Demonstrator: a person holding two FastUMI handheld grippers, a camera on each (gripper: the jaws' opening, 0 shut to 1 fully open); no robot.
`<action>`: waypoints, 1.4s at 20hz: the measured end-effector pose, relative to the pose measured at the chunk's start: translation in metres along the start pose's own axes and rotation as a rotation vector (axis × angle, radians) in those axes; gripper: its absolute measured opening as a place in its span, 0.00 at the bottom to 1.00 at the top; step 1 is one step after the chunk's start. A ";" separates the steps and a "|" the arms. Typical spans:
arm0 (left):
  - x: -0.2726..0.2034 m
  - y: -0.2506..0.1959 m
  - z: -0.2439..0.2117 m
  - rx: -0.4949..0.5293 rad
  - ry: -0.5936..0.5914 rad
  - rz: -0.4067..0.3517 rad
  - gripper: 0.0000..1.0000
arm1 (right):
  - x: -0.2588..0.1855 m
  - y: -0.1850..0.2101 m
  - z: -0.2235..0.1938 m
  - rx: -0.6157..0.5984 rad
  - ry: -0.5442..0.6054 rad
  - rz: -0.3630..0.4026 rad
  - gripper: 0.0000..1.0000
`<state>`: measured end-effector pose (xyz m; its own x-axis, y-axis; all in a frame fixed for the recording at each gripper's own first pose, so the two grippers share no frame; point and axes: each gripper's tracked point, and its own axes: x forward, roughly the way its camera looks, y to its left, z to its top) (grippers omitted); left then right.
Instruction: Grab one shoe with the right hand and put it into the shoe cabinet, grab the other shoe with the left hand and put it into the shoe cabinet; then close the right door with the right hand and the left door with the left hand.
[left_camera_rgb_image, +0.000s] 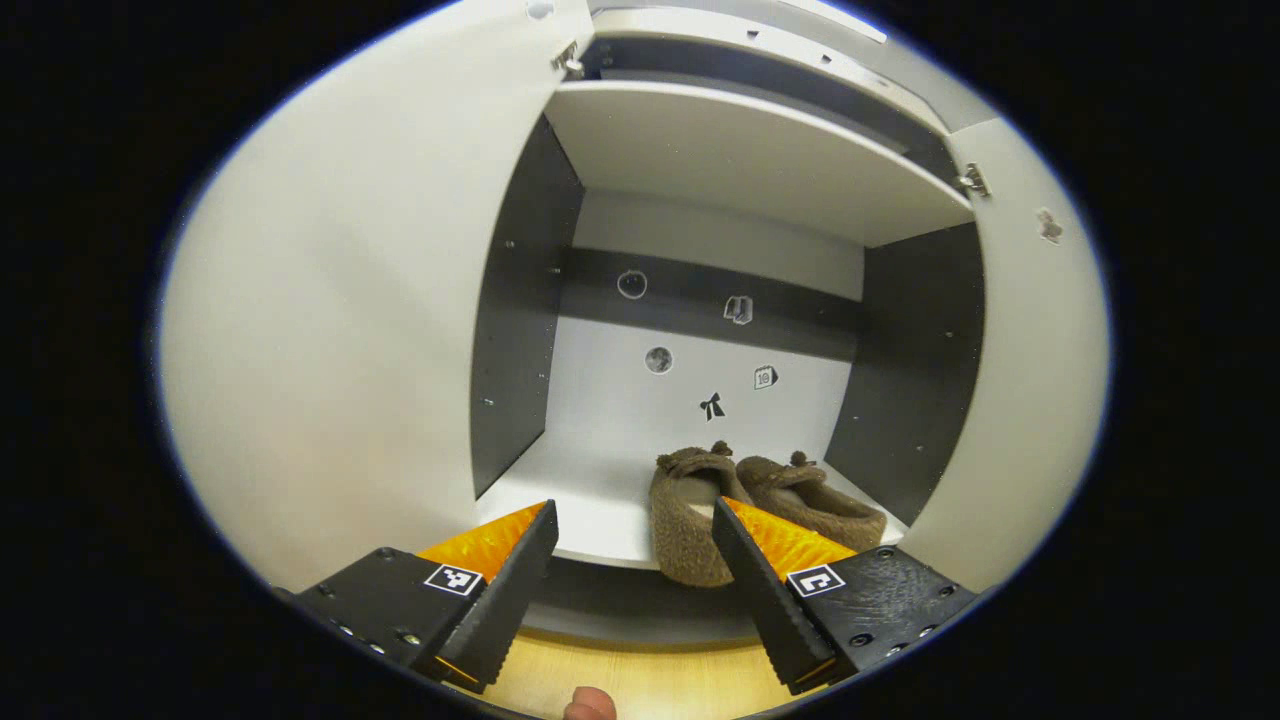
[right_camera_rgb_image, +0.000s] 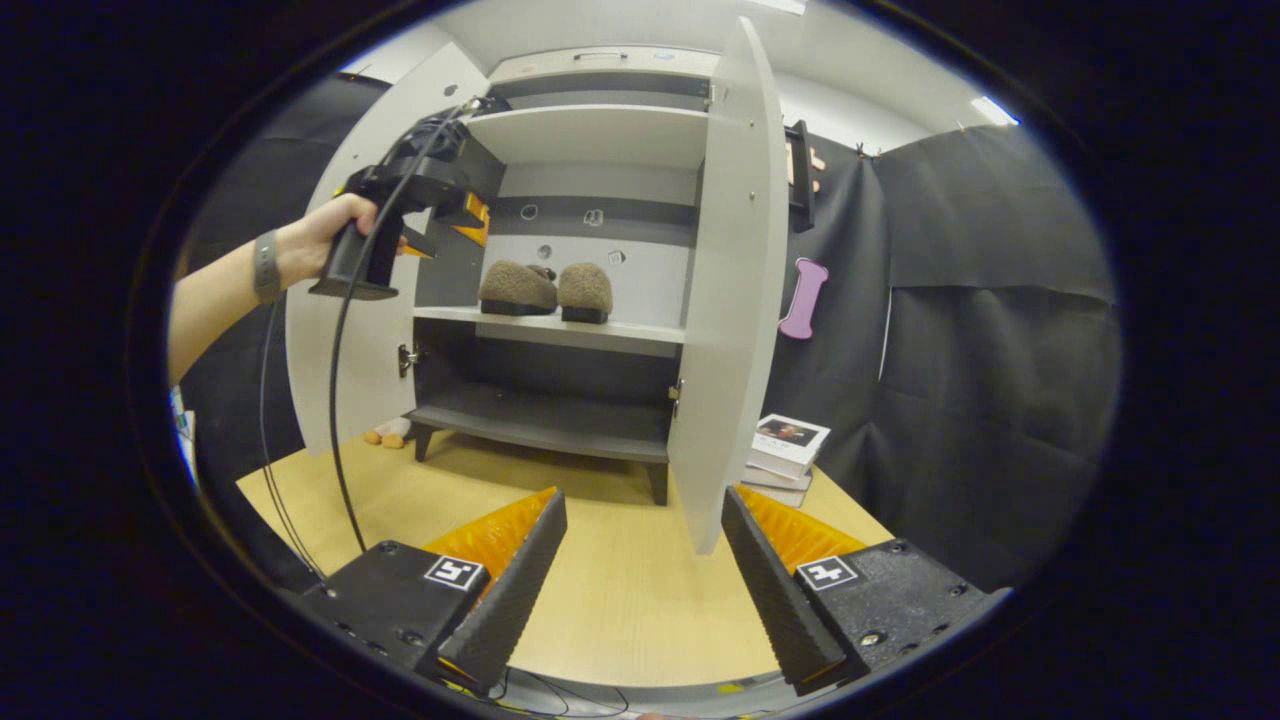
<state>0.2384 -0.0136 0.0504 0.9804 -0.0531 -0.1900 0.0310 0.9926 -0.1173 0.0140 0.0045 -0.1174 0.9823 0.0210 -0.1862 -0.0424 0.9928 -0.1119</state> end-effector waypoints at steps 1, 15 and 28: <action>-0.019 -0.002 -0.004 0.005 -0.023 -0.016 0.95 | -0.003 -0.001 0.002 -0.003 -0.009 0.003 0.99; -0.206 0.007 -0.122 0.052 -0.119 0.103 0.95 | -0.014 0.019 -0.002 0.054 -0.019 0.103 0.99; -0.236 -0.004 -0.121 0.037 -0.153 0.057 0.95 | -0.015 -0.125 0.178 0.092 -0.301 0.000 0.98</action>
<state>-0.0166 -0.0184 -0.0221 0.9988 0.0175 -0.0447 -0.0208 0.9970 -0.0741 0.0374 -0.0993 0.0731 0.9928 0.0410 0.1130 -0.0389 0.9990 -0.0206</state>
